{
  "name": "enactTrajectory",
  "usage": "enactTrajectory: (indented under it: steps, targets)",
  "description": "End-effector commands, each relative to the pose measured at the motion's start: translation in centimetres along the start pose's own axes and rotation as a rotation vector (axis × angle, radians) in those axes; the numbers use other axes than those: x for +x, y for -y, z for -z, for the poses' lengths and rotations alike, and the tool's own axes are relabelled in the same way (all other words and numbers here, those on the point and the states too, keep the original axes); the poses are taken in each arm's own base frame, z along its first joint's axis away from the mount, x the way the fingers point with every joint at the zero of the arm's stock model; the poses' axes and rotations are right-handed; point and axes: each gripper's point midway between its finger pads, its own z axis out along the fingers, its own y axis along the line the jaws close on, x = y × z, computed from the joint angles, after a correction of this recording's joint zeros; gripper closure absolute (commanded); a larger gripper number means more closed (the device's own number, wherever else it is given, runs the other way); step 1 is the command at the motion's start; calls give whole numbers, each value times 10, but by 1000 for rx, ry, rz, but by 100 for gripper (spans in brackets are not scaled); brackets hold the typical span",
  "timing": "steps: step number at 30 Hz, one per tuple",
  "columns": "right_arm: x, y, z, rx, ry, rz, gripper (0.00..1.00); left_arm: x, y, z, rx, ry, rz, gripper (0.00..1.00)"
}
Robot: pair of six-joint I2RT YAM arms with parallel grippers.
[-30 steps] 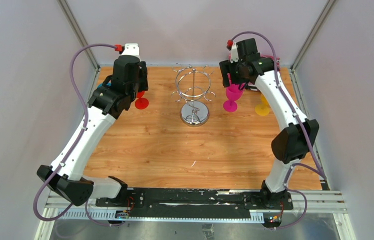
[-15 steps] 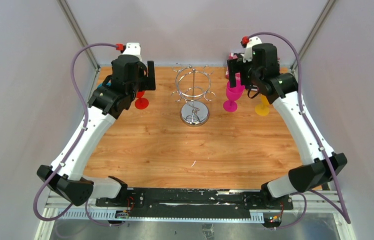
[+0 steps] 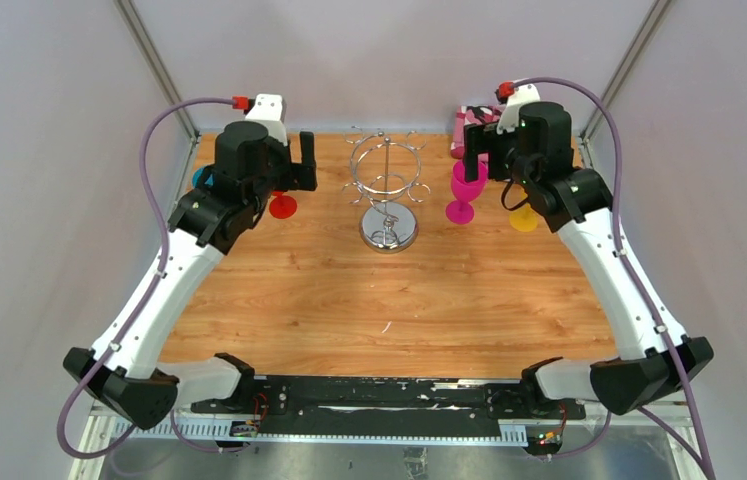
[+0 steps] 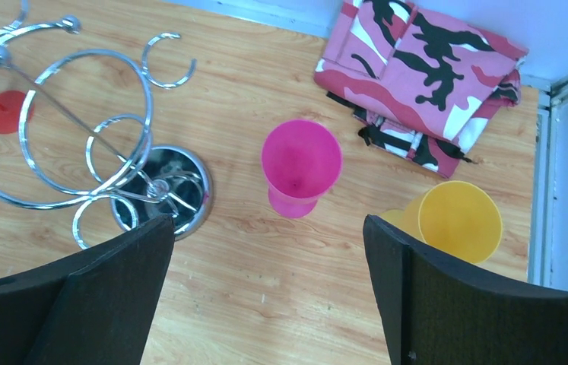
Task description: Take the wine glass off the wine glass rack
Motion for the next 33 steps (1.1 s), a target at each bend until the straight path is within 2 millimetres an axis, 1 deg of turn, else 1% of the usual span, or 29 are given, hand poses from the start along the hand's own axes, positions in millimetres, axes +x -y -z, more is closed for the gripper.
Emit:
enactTrajectory:
  steps: [1,4,8,10,17,21,24,33]
  targets:
    - [-19,-18,21,-83,91,-39,1,-25,30,29,217,144,7,0]
    - [-23,-30,36,-159,135,-48,1,-31,46,46,338,207,13,0]
    - [-31,-40,59,-233,211,-66,1,-40,65,72,486,272,27,0]
    - [-35,-44,68,-265,238,-69,1,-40,73,82,551,289,30,0]
    - [-41,-50,94,-324,318,-74,1,-46,77,111,633,362,37,0]
    - [-42,-52,105,-342,351,-73,1,-48,77,118,648,382,42,0]
    - [-43,-51,111,-345,376,-74,1,-49,76,119,642,385,45,0]
    - [-46,-53,119,-364,411,-80,1,-49,74,118,628,385,44,0]
